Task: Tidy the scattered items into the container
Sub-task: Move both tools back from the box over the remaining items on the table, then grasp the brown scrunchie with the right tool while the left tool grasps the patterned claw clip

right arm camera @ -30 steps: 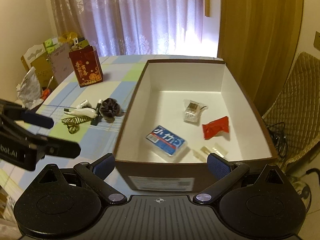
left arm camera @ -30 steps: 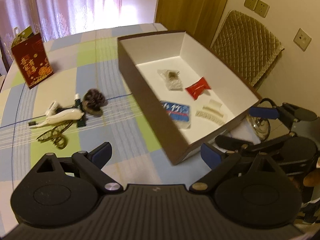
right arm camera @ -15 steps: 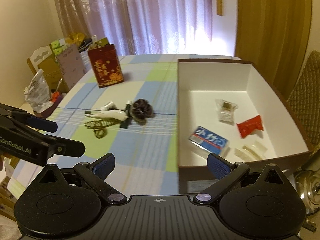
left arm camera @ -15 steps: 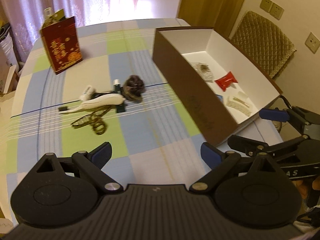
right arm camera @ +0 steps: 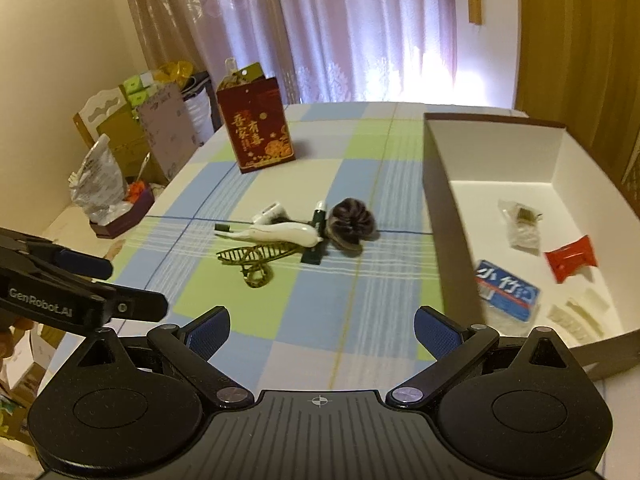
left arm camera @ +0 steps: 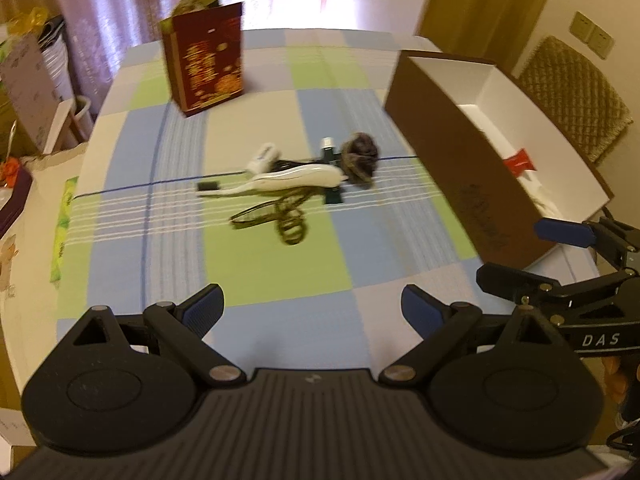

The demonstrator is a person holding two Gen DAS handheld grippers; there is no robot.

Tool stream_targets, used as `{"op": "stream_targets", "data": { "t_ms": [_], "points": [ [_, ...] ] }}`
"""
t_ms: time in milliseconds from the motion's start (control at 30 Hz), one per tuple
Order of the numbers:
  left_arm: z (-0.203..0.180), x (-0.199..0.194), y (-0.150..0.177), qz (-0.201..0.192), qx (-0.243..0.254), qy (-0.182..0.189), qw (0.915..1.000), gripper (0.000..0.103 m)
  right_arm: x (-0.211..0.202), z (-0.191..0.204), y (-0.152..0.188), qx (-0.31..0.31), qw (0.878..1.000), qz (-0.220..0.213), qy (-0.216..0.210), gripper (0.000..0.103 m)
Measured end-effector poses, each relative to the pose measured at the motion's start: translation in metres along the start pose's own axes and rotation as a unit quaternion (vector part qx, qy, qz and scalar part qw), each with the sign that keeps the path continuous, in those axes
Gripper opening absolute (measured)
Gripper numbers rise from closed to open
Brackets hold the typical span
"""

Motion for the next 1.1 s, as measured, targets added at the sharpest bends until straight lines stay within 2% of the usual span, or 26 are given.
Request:
{"op": "stream_targets", "data": {
  "t_ms": [167,367,767,1033,1067,1100],
  "points": [
    [0.029,0.010,-0.002,0.004,-0.013,-0.021,0.9997,0.093,0.025,0.009,0.001,0.005,1.000,0.017,0.001,0.103],
    [0.053,0.025,-0.005,0.015,-0.025,-0.030,0.9991,0.093,0.054,0.014,0.004,0.009,0.999,0.040,0.012,0.103],
    [0.056,0.070,-0.025,0.040,-0.022,-0.011,0.9989,0.093,0.092,-0.003,0.003,0.025,0.997,0.069,0.037,0.103],
    [0.043,0.102,-0.044,0.045,-0.014,0.010,0.9988,0.090,0.107,-0.015,-0.011,0.051,0.996,0.050,0.047,0.103],
    [0.040,0.105,-0.047,0.044,-0.011,0.013,0.9989,0.090,0.108,-0.017,-0.013,0.053,0.996,0.047,0.047,0.098],
    [0.037,0.108,-0.050,0.042,-0.006,0.016,0.9990,0.090,0.110,-0.019,-0.015,0.056,0.996,0.046,0.045,0.080]
  ]
}}
Point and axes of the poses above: each gripper's, at about its wrist camera, not at the fingertips, and x roughly the way its jaws point, z to its left, y to its underside, the point moved 5 cm from there along x, roughly the way its jaws point, and after that the axes turned 13 degrees about -x, right-handed, at the moved point
